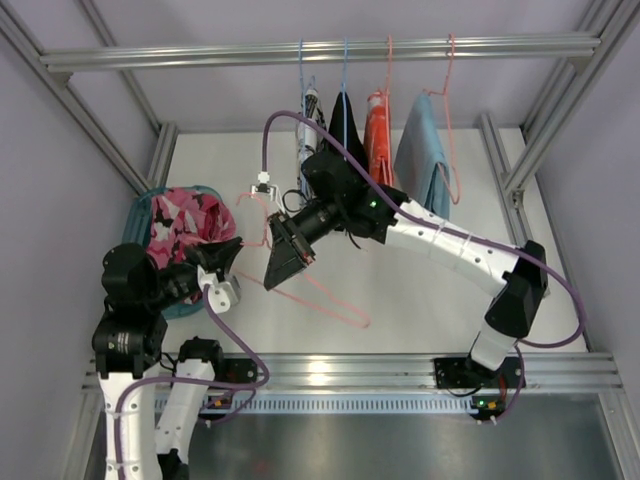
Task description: Remove the trousers from the hanger
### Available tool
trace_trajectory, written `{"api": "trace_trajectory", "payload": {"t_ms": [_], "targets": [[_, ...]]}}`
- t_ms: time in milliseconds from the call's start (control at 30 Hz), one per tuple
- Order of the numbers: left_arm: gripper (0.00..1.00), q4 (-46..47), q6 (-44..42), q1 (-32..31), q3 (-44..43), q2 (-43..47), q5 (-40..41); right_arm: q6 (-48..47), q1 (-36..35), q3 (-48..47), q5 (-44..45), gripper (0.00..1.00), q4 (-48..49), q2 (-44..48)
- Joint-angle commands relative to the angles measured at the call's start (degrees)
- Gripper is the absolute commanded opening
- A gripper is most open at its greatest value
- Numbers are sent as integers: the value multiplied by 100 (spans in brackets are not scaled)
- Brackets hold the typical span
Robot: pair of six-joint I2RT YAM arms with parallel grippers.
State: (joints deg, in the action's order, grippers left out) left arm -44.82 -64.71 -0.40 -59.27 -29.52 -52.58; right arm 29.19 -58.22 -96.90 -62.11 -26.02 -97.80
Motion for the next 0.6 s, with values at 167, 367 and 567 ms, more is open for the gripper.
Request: {"api": "trace_trajectory", "payload": {"t_ms": [167, 367, 567], "targets": [[0, 131, 300, -4, 196, 394, -139, -669, 381, -672, 1479, 52, 106, -46], [0, 122, 511, 5, 170, 403, 19, -949, 592, -541, 1737, 82, -87, 436], [0, 131, 696, -4, 99, 245, 19, -1669, 601, 179, 2351, 96, -570, 1262]]}}
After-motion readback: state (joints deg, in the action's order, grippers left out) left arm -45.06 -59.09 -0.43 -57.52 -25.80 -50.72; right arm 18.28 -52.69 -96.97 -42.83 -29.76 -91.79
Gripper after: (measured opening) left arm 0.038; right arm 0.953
